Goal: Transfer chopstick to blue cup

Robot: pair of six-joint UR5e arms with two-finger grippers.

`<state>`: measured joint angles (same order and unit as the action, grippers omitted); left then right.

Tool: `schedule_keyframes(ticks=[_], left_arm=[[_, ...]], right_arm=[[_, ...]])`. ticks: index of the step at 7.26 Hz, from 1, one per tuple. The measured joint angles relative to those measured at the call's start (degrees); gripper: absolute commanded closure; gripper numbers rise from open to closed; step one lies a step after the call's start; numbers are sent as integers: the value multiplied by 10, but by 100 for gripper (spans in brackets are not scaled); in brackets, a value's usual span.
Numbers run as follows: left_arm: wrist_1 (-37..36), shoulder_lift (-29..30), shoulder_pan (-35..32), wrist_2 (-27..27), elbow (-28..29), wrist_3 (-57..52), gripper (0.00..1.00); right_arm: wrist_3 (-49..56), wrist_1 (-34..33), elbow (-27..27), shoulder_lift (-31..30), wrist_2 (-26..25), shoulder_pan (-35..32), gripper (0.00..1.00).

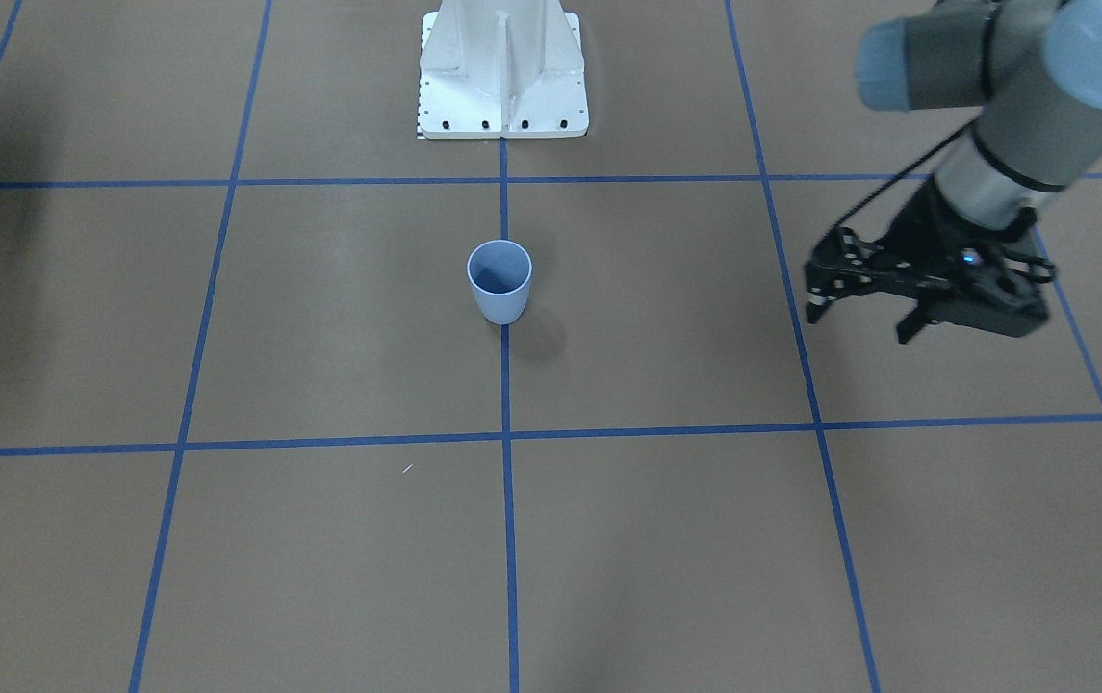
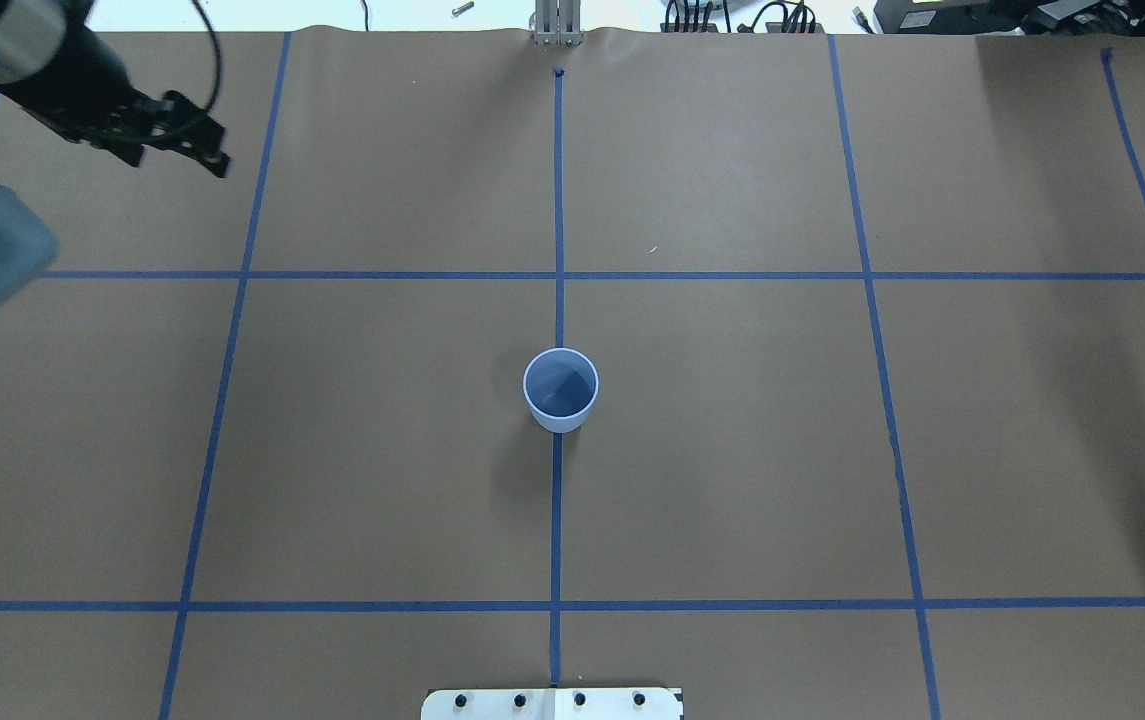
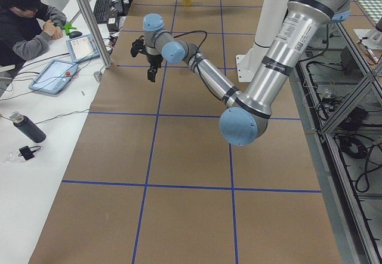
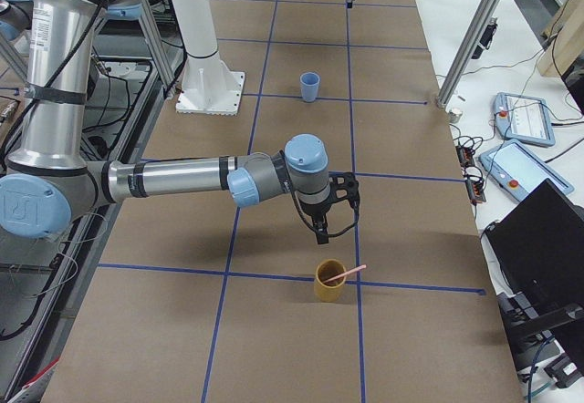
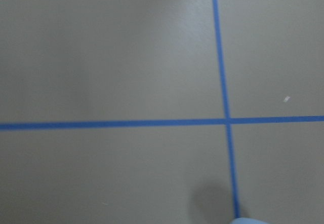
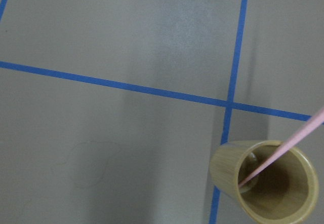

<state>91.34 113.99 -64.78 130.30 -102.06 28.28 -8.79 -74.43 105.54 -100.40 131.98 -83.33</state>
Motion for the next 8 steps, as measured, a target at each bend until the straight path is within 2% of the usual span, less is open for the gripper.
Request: schedule_keyframes(ticks=[1,3,4,6,8], left_arm=[[0,-37,-63,9,42,-147,2],[0,-71,-188,30,160,-416,2],[0,-83,-234,35,197,-498,2],[5,-104,-270,38,216,-552,2],[8,-114,-275,39,216,-559,2]], right_arm=[[25,0,-10,0,0,-16,0],[40,1,-26,1,-17,-38,0],[36,1,-34,6,-36,-43,1],[-7,51,-86,37,-66,-47,3],[-48,153,-189,79,-72,-47,15]])
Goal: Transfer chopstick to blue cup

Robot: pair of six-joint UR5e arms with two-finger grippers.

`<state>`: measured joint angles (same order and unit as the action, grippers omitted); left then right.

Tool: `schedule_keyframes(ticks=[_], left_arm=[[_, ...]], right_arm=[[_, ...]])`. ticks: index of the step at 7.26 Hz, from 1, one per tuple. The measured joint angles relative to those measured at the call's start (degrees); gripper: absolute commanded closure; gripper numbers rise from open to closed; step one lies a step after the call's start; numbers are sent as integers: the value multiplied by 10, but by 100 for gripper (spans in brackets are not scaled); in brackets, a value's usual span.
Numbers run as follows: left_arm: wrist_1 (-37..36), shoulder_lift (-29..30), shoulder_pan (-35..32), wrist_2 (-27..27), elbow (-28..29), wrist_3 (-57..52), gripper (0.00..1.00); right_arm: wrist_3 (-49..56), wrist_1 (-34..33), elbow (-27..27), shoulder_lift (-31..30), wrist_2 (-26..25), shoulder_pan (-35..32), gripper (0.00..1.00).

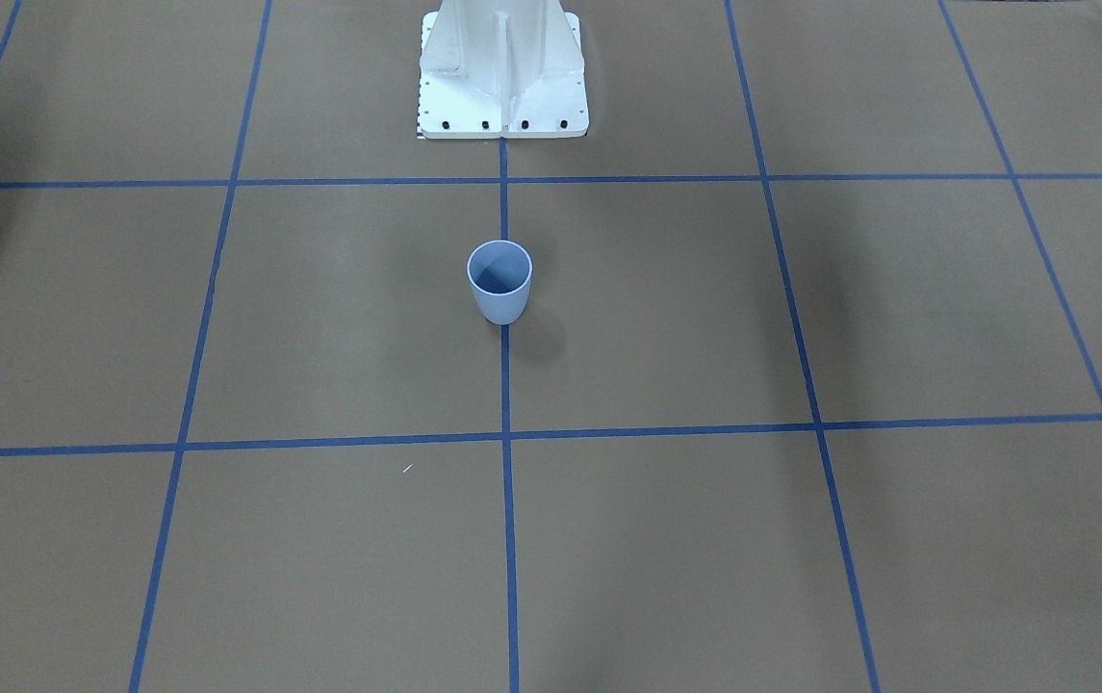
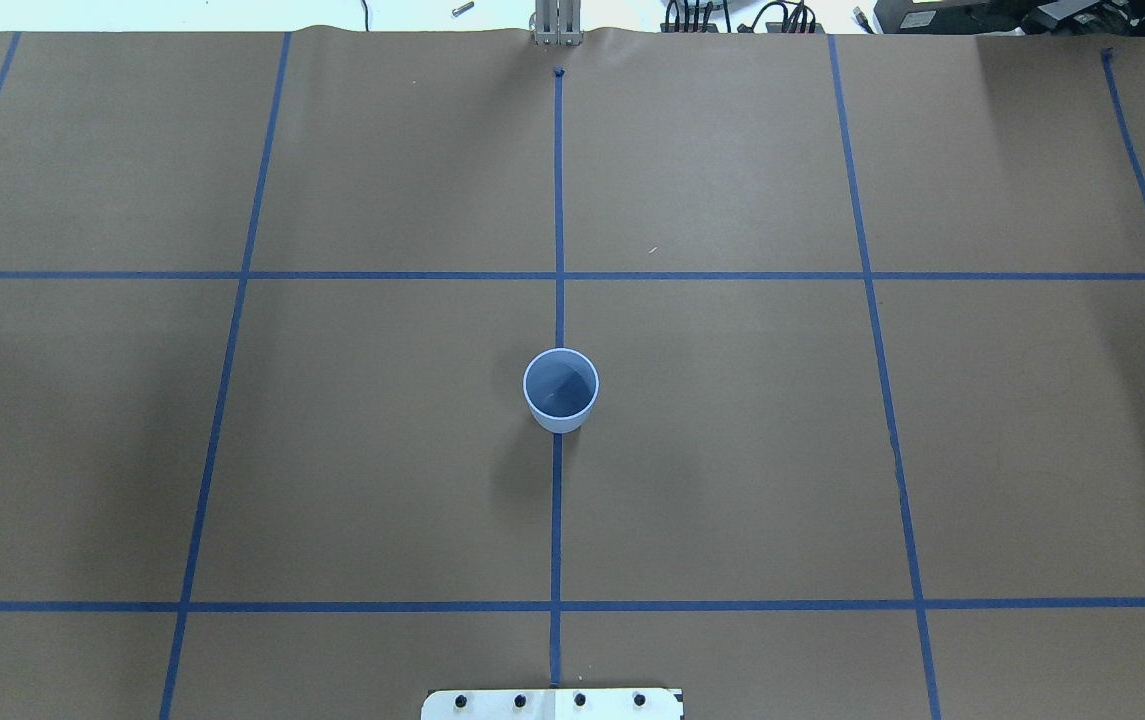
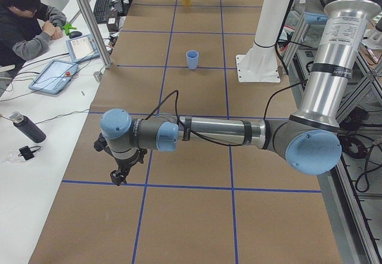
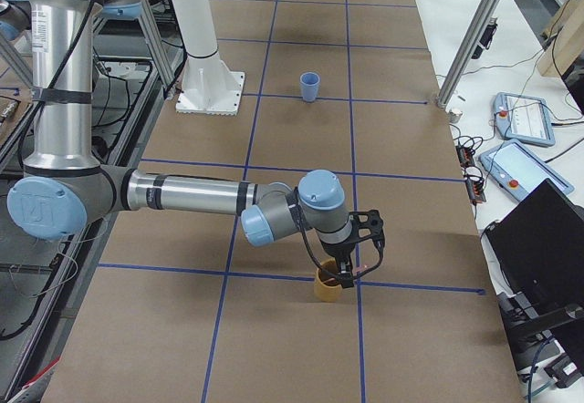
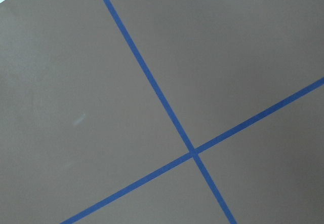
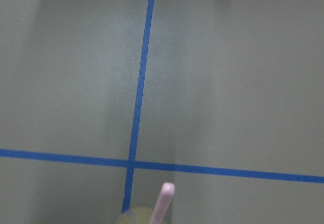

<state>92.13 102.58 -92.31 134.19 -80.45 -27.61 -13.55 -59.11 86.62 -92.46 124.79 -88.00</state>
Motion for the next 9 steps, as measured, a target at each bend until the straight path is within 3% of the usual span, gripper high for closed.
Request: schedule_keyframes(ticks=[2,3,5,6,9], left_arm=[[1,-4,0,0,-3,-1,2],[1,-5,-1,0,-4,-1,2],[1,-6,-1,0,-4,0,2],[1,-6,-1,0,-4,0,2],[0,-6,-1,0,-12,4,2]], right_arm=[[-54,35,-27,15,2,1,24],[-70,40,-28,17,4,2,43],[-92,43,-27,17,14,4,95],[-100,44,-26,18,20,6,100],[-102,55,-17,17,32,6,100]])
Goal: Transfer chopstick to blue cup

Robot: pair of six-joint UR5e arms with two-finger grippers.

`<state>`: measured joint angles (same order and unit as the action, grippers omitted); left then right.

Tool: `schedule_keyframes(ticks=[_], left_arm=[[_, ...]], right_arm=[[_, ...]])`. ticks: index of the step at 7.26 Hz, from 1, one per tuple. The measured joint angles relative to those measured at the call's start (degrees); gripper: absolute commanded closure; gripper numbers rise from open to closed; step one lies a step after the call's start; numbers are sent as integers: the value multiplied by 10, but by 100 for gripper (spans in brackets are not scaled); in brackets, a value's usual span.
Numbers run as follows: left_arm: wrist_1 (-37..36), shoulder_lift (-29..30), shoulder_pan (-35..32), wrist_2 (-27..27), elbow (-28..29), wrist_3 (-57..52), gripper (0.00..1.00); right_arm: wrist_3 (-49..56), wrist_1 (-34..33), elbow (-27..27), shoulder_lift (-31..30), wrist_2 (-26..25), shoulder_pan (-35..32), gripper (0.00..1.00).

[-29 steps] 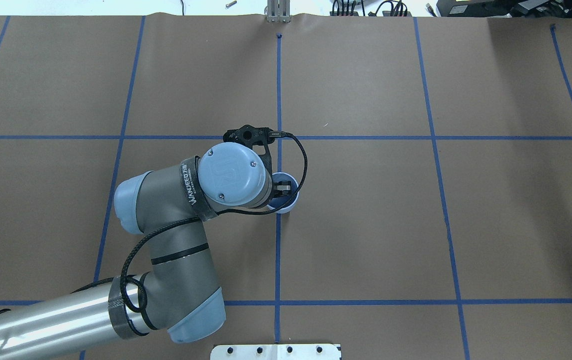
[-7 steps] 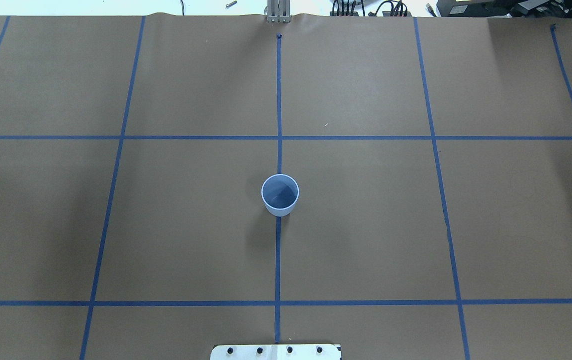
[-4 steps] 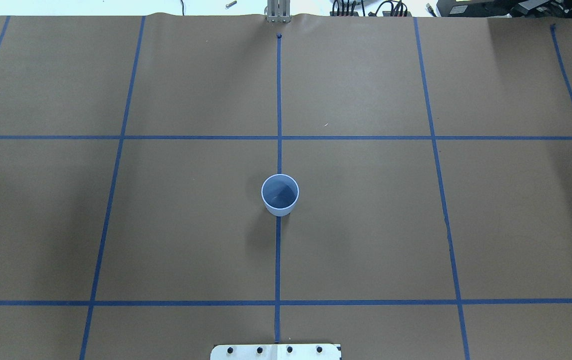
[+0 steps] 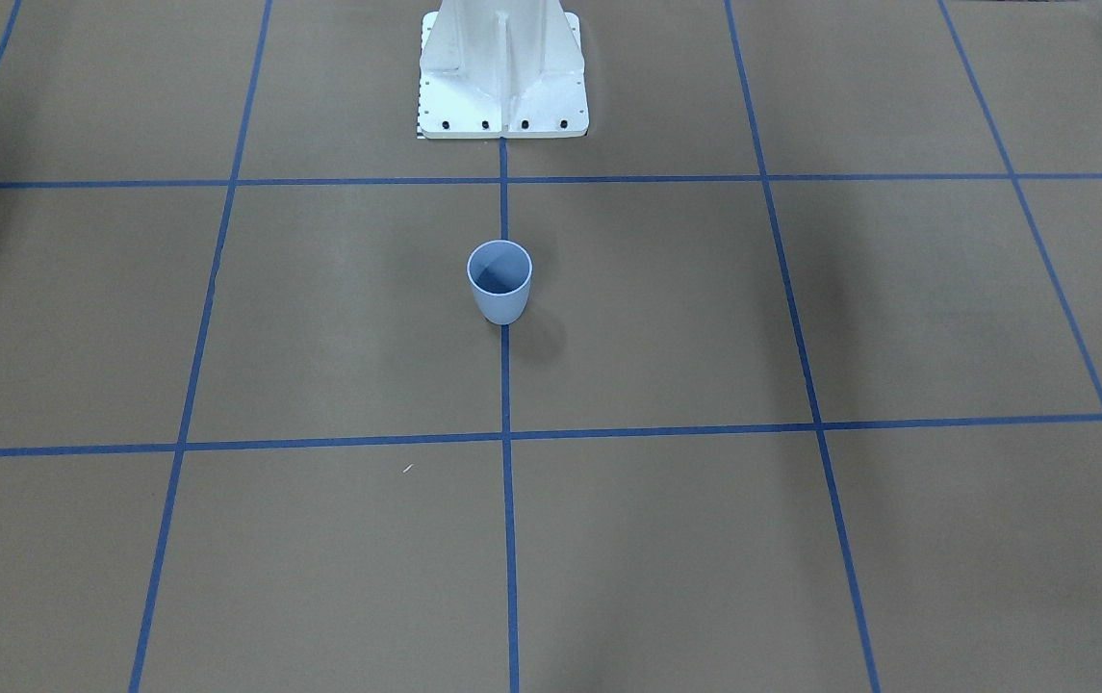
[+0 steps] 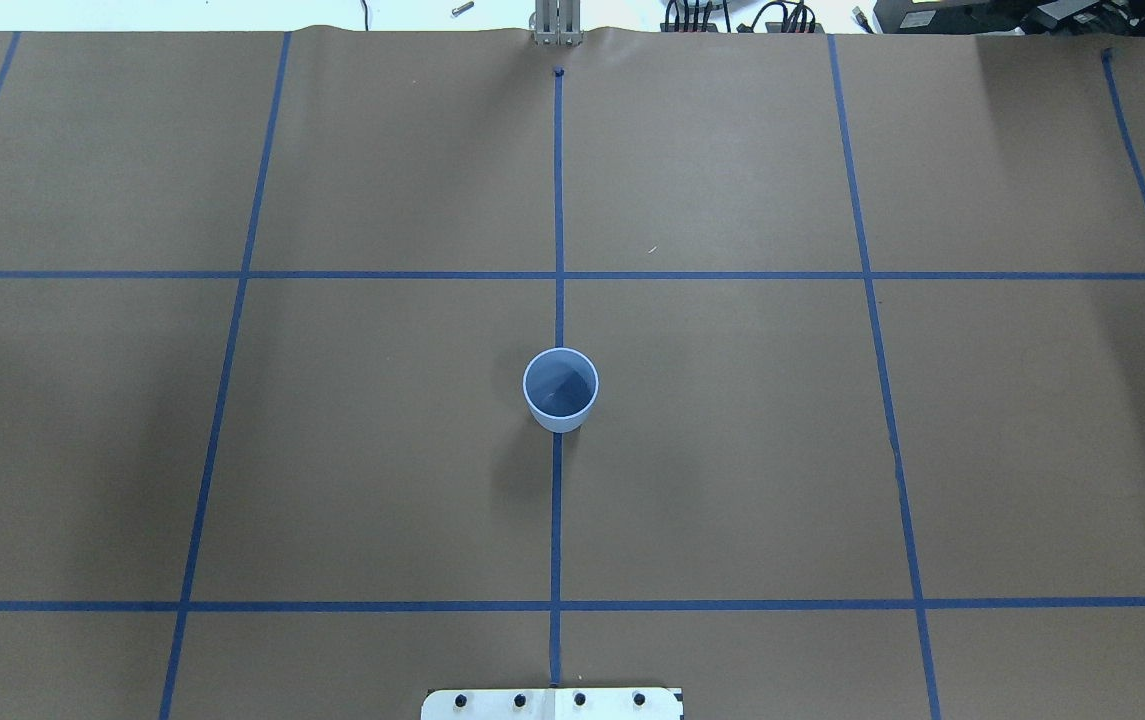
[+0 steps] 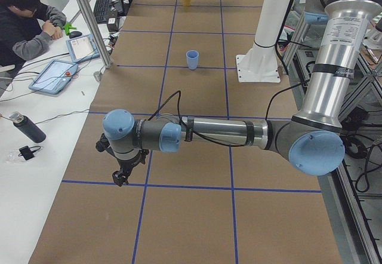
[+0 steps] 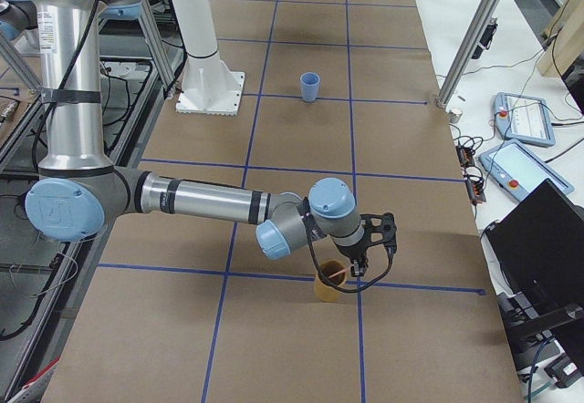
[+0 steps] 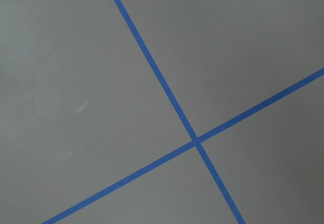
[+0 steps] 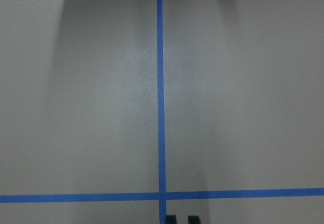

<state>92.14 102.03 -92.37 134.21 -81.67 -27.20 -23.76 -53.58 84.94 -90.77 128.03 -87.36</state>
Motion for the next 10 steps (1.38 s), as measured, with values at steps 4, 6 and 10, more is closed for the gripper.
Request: schedule_keyframes(ticks=[4,6,10], left_arm=[[0,-6,0,0,-5,2,2],[0,-10,1,-1,-12,4,2],[-1,-11,1,0,-16,7,2]], right_arm=[[6,-5,47,-4,46,-62,100],[23,-10,59,-2,55,-102,100],[39,-218,146,74,61,-106,100]])
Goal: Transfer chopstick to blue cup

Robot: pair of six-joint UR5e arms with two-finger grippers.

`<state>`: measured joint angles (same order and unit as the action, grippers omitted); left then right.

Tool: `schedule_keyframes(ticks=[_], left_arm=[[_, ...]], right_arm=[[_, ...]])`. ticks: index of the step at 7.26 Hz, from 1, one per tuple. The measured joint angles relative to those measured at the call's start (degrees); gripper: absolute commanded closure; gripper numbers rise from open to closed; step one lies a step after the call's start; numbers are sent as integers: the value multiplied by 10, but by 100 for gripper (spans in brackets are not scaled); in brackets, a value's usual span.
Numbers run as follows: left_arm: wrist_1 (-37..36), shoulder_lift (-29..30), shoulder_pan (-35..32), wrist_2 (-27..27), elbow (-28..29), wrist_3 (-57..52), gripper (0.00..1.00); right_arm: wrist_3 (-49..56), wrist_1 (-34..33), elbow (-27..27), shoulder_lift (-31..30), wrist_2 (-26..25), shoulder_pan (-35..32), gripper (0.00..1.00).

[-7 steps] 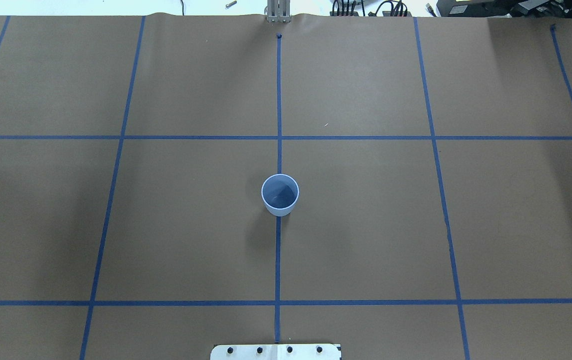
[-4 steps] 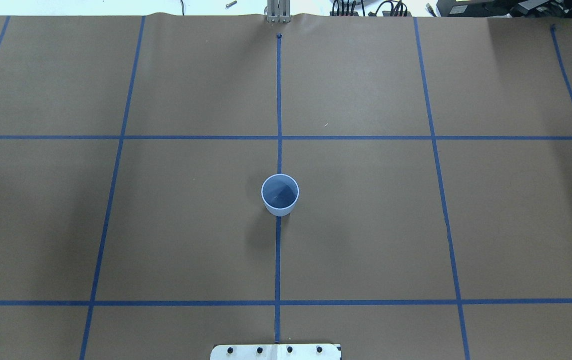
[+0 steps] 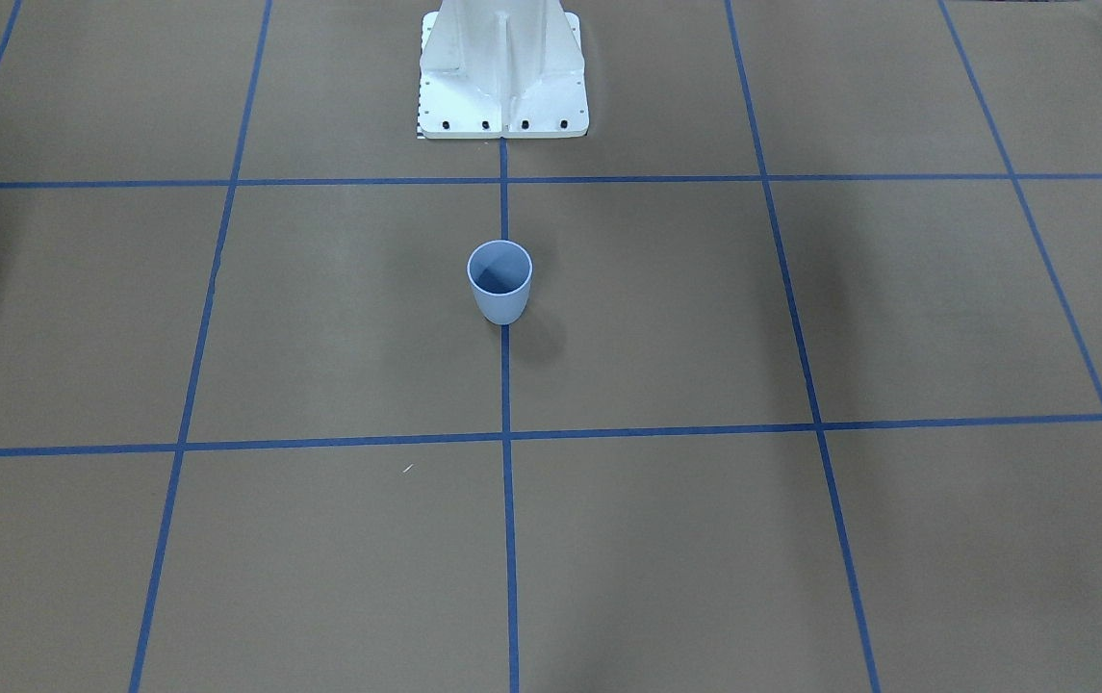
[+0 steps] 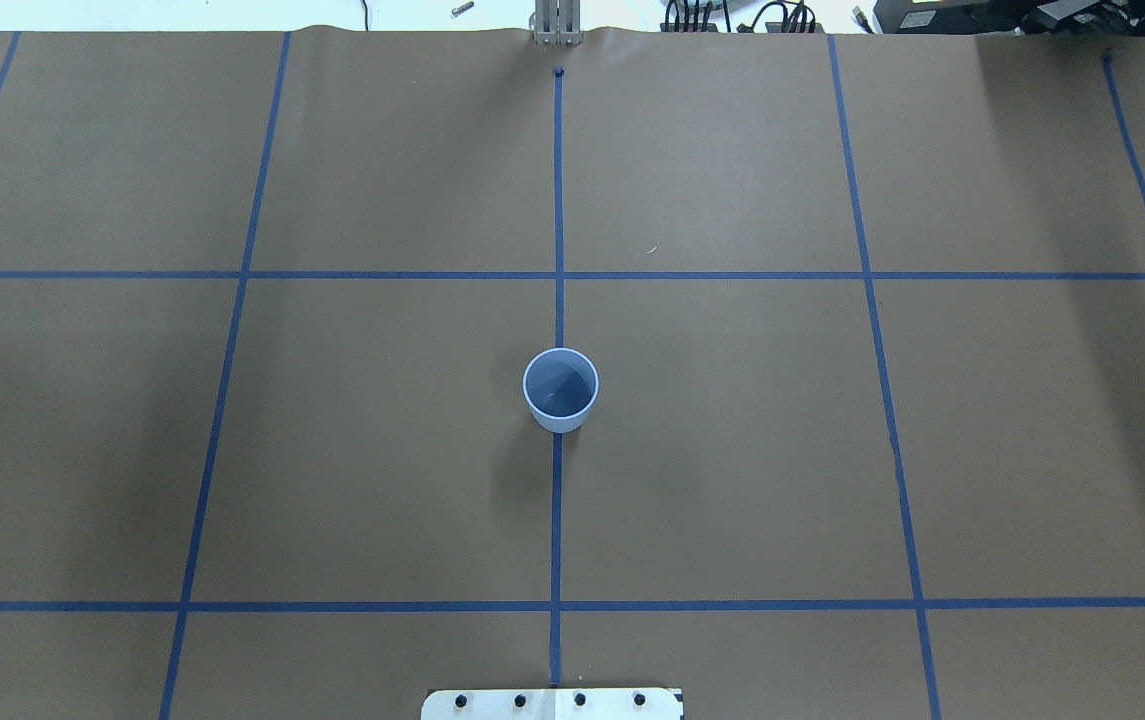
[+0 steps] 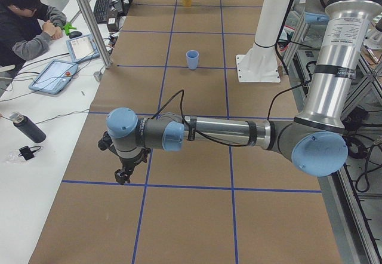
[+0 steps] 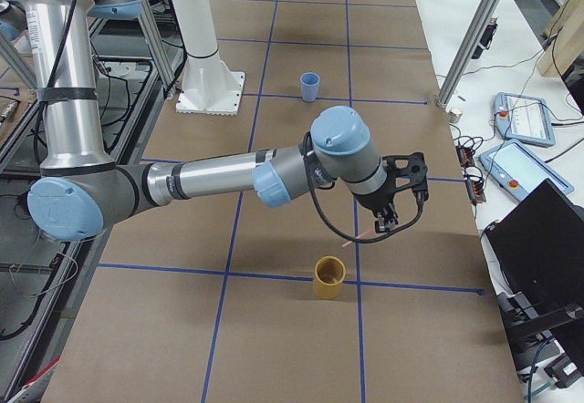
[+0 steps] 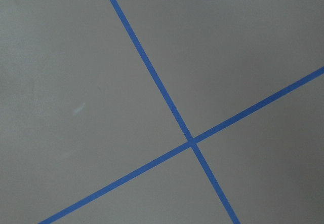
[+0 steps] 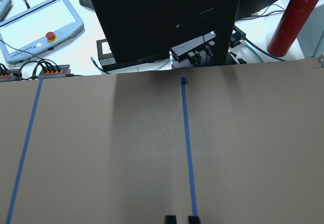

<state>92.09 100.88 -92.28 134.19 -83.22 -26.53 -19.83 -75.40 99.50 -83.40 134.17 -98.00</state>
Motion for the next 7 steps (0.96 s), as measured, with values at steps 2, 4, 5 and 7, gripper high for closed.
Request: schedule_keyframes(ticks=[2,4,5,7], left_arm=[[0,-6,0,-1,-4,63,2],[1,-36,-1,-3,-36,210,2],[0,-48,-1,-6,-55,256,2],[0,-57,0,-6,-68,284,2]], right_arm=[[-21,-66,25,35,-2,57,100],[-138,-81,52,69,-1,130,100],[-223,-83,70,90,-4,172,100],[-413,-85,87,156,-41,271,100]])
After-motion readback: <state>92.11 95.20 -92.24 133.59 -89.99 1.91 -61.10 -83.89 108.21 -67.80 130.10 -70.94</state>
